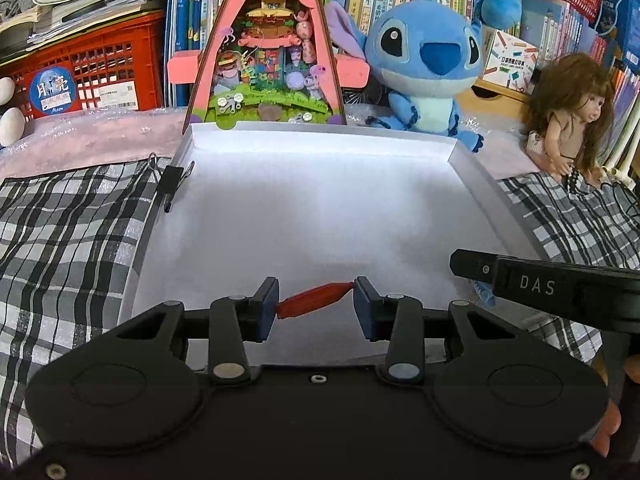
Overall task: Organize rigid objects
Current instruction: 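Carry the orange stick and blue piece over the white tray with both grippers, then open both grippers to drop the held objects into the tray, then move both grippers back toward the remaining objects on the cloth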
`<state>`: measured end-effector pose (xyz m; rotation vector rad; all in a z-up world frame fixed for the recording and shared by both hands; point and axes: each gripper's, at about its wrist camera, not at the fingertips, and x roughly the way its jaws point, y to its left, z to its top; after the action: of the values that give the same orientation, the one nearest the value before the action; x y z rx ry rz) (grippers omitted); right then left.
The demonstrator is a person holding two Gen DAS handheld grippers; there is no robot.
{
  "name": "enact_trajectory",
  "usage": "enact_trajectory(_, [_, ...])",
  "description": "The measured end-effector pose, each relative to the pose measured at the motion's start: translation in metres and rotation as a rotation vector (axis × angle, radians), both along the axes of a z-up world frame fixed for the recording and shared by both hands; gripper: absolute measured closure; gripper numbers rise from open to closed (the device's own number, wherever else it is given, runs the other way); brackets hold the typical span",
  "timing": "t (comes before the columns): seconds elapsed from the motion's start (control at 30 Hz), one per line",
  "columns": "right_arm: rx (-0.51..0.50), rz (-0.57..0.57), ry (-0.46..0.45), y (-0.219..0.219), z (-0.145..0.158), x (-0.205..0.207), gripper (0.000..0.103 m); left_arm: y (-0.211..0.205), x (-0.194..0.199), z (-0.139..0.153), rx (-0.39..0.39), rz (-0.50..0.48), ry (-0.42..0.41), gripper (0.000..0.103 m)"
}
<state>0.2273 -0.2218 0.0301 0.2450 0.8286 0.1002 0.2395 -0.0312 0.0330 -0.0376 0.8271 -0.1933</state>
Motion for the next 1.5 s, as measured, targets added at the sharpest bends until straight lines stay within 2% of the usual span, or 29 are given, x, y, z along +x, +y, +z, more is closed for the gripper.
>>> enact_trajectory(0.47, [-0.035,0.007,-0.01,0.002,-0.005,-0.004,0.083,-0.003,-0.003,-0.009,0.042,-0.013,-0.014,0.064])
enact_trajectory(0.67, [-0.047,0.008,-0.018,0.004,-0.006,-0.005,0.078,0.0,-0.004,-0.007,0.035,0.0,-0.017,0.064])
enact_trajectory(0.7, [-0.048,0.006,-0.019,0.004,-0.005,-0.006,0.075,0.001,-0.005,-0.006,0.031,0.002,-0.02,0.064])
enact_trajectory(0.77, [-0.044,0.005,-0.024,0.004,-0.004,-0.008,0.061,0.002,-0.007,-0.002,0.028,0.007,-0.032,0.064])
enact_trajectory(0.87, [-0.041,0.009,-0.041,0.003,-0.001,-0.012,0.056,0.004,-0.013,0.004,0.029,0.007,-0.047,0.059])
enact_trajectory(1.0, [-0.036,0.013,-0.072,0.001,0.007,-0.019,0.039,0.007,-0.023,0.013,0.03,0.003,-0.073,0.052])
enact_trajectory(1.07, [-0.032,0.019,-0.086,-0.001,0.011,-0.024,0.036,0.008,-0.028,0.017,0.024,0.001,-0.082,0.047])
enact_trajectory(1.2, [-0.018,0.023,-0.109,-0.005,0.017,-0.034,0.026,0.011,-0.043,0.027,0.012,-0.003,-0.108,0.026])
enact_trajectory(1.5, [0.012,0.039,-0.149,-0.017,0.028,-0.067,0.016,0.013,-0.081,0.041,0.018,-0.035,-0.177,0.016])
